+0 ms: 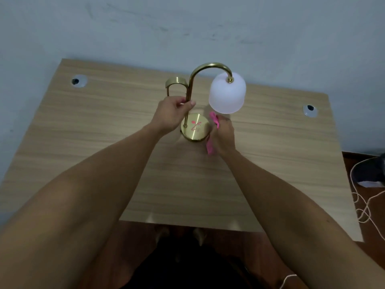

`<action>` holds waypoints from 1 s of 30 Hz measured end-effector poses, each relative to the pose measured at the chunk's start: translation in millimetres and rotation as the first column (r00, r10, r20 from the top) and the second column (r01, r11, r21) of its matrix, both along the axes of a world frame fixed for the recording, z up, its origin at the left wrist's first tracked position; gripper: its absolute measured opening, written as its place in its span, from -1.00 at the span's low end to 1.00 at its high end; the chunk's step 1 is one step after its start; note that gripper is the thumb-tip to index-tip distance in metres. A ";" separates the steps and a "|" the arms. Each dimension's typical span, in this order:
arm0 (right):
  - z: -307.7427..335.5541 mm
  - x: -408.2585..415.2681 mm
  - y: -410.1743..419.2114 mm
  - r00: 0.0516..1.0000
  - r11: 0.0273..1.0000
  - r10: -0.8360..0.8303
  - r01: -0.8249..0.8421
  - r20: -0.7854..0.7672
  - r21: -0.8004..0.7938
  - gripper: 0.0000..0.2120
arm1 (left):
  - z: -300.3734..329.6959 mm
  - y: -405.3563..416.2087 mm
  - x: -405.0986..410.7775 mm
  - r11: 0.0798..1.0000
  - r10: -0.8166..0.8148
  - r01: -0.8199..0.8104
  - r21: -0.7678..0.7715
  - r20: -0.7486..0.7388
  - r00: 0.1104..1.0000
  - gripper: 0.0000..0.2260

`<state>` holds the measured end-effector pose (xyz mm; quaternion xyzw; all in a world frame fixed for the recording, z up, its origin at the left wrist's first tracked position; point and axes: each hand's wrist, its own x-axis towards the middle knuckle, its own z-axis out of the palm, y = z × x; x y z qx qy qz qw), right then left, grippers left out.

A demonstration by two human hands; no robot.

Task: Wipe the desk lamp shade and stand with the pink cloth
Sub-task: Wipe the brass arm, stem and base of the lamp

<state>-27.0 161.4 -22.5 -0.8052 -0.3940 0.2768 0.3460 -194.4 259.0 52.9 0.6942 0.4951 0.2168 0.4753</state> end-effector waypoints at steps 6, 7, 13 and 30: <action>-31.4 -14.4 38.5 0.964 0.981 0.191 -0.192 0.185 -0.014 -0.81 | -3.1 18.3 0.7 0.996 -0.088 0.088 0.016 -0.029 0.996 -0.75; -37.3 -17.7 43.0 0.948 0.975 0.222 -0.221 0.228 -0.030 -0.86 | -3.7 20.3 0.6 0.996 -0.093 0.093 0.013 -0.025 0.995 -0.75; -48.3 -33.7 35.1 0.662 0.844 0.536 -0.411 0.524 -0.345 -0.37 | -3.9 19.9 1.3 0.993 -0.121 0.121 0.010 0.021 0.992 -0.75; -42.3 -2.6 -5.8 0.337 0.697 0.646 -0.626 0.685 -0.349 -0.40 | -1.2 27.3 -5.5 0.973 -0.211 0.213 0.086 -0.035 0.977 -0.77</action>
